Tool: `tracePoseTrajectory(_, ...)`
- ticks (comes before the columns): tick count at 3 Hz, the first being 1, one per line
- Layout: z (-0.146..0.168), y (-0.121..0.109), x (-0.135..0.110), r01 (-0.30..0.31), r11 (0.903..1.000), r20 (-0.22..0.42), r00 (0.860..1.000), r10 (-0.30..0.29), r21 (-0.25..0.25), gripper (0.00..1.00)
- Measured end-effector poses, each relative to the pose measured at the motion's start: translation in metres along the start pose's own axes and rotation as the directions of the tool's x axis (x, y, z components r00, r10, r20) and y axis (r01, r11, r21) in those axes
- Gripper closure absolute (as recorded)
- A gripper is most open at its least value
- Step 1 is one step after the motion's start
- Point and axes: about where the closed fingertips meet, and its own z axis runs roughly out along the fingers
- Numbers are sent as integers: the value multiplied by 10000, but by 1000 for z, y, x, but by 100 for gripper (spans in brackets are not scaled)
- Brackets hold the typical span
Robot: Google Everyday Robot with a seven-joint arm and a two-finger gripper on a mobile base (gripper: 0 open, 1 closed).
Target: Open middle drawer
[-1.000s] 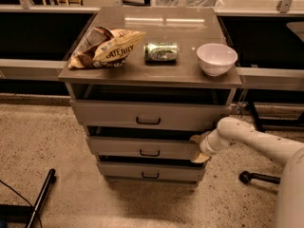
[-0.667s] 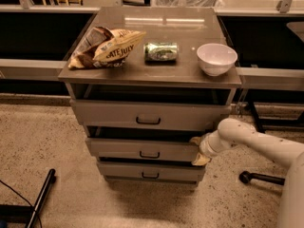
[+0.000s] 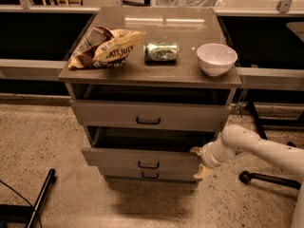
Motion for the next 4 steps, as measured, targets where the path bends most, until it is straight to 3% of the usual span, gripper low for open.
tracePoseTrajectory(2,-12,68,-24,535,9912,-18,9985,-541,-1209,45)
tracePoseTrajectory(4,-35,91,-43,1025,9857,-105,9944,-1048,-1337,49)
